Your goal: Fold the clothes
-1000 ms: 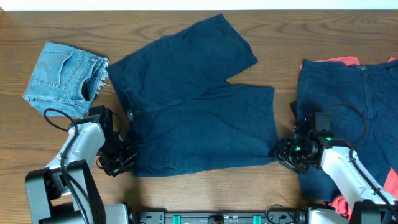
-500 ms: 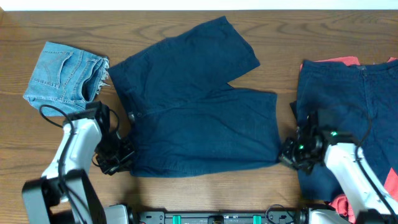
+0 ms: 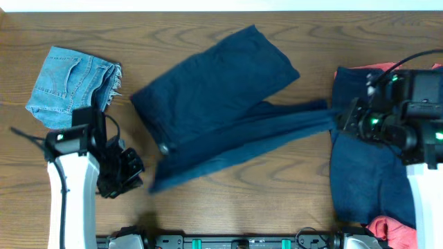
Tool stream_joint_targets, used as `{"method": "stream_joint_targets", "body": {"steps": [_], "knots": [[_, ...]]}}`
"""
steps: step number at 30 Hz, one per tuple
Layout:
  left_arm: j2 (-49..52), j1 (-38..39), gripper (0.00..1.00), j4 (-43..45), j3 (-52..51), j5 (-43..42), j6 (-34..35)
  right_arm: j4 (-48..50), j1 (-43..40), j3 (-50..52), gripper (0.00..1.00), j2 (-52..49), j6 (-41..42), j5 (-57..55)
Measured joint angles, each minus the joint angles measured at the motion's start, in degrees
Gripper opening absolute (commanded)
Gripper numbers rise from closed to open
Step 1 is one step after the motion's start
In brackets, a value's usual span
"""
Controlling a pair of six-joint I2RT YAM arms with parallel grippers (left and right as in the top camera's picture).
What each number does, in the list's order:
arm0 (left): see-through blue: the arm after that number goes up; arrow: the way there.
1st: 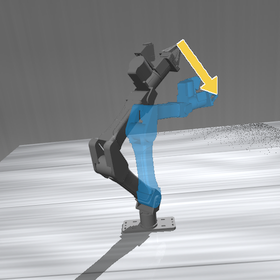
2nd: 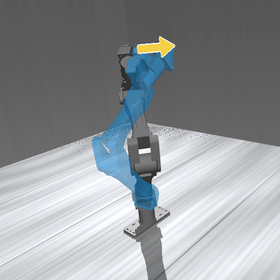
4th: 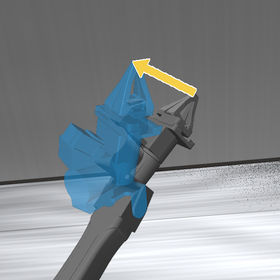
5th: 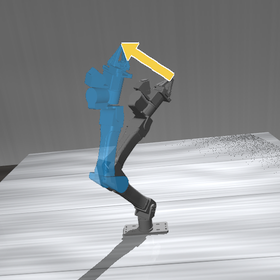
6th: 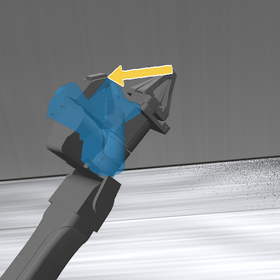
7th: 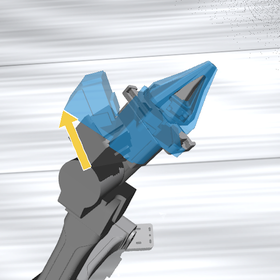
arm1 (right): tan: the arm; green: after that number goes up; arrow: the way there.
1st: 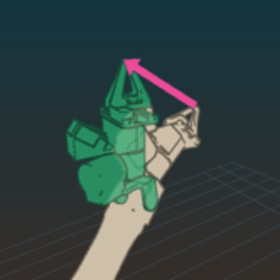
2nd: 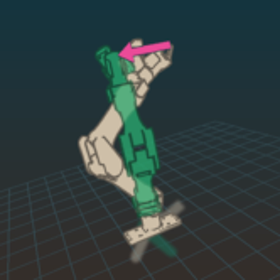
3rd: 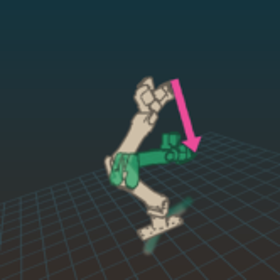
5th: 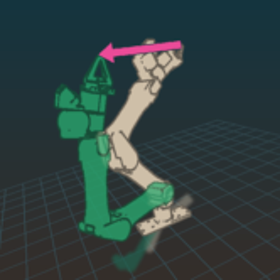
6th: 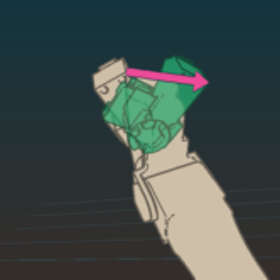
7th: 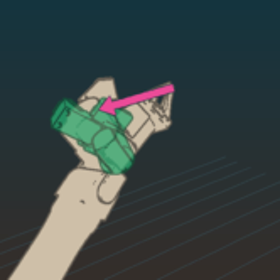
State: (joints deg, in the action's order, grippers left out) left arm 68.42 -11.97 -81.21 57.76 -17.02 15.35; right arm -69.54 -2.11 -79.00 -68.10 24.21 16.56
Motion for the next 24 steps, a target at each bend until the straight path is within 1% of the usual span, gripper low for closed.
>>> {"method": "stream_joint_targets", "body": {"steps": [6,9,14,16,18,24], "knots": [[-5.35,0.0,0.06,-2.32,0.0,0.0,-0.15,2.03,0.0,-1.33,0.01,-0.15,0.7,-1.4],[-6.51,0.0,0.06,-1.38,0.0,-0.17,-0.15,4.79,0.04,-1.55,0.01,-1.51,1.46,-1.62],[-6.6,0.79,0.07,1.73,-0.04,-2.16,-0.11,4.31,0.11,-1.64,0.01,-6.32,2.34,-1.55],[-6.6,2.36,0.07,5.27,-0.42,-2.82,-0.09,4.09,0.11,-1.64,0.01,-7.91,2.38,-1.57],[-6.64,4.72,0.06,11.37,-1.86,-3.74,0.55,3.85,0.11,-1.62,0.01,-8.94,2.4,-1.57],[-4.68,13.92,0.06,38.66,-12.41,-4.92,3.93,3.41,0.11,-1.64,0.01,-9.14,2.54,-1.55]]}}
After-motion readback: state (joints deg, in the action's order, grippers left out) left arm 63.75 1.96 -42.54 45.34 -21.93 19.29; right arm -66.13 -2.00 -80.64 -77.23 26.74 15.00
